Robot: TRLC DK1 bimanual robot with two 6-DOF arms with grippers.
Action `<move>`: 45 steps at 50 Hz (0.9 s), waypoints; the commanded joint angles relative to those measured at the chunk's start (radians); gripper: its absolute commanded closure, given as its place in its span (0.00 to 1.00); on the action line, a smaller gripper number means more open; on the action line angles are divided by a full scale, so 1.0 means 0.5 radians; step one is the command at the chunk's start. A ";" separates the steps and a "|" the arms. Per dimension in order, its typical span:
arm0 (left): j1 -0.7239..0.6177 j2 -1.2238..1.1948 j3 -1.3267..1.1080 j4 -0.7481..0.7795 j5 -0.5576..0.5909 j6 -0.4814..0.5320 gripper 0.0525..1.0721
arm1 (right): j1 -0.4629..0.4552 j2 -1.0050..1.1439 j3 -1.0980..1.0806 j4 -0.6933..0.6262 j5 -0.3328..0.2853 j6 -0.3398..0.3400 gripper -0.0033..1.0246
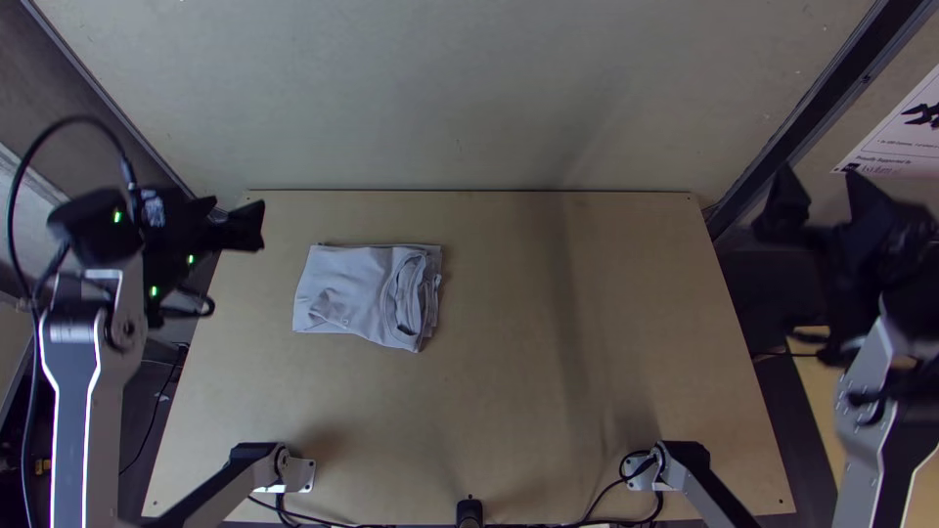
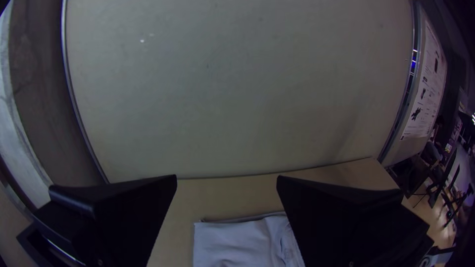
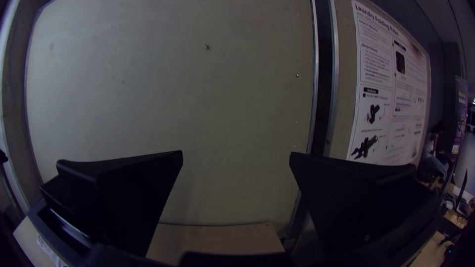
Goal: Fold the t-shirt
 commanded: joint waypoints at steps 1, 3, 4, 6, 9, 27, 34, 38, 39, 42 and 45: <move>0.003 -0.274 -0.304 0.151 0.015 0.066 0.05 | 0.008 -0.280 -0.344 0.172 -0.042 -0.066 0.04; 0.003 -0.363 -0.393 0.185 0.018 0.063 0.05 | 0.011 -0.372 -0.455 0.218 -0.061 -0.084 0.04; 0.003 -0.409 -0.448 0.209 0.015 0.060 0.05 | 0.011 -0.406 -0.501 0.231 -0.064 -0.087 0.04; 0.003 -0.498 -0.558 0.292 0.005 0.038 0.05 | 0.011 -0.467 -0.577 0.234 -0.067 -0.094 0.04; 0.003 -0.649 -0.706 0.381 -0.007 -0.008 0.05 | 0.017 -0.550 -0.691 0.234 -0.073 -0.094 0.04; 0.003 -1.342 -1.414 0.798 -0.102 -0.014 0.05 | 0.115 -1.185 -1.394 0.424 -0.085 -0.023 0.04; 0.006 -1.609 -1.730 0.905 -0.111 0.048 0.05 | 0.198 -1.624 -1.749 0.448 -0.085 -0.023 0.04; 0.006 -1.762 -1.905 0.942 -0.142 0.048 0.05 | 0.247 -1.799 -1.933 0.454 -0.082 -0.023 0.04; 0.006 -1.799 -1.951 0.945 -0.142 0.048 0.05 | 0.241 -1.796 -1.933 0.402 -0.082 -0.023 0.04; 0.022 -1.916 -2.102 1.007 -0.145 0.023 0.05 | 0.229 -1.786 -1.983 0.289 -0.082 -0.032 0.04; 0.040 -1.986 -2.237 1.040 -0.145 -0.026 0.05 | 0.220 -1.793 -2.087 0.353 -0.082 -0.029 0.04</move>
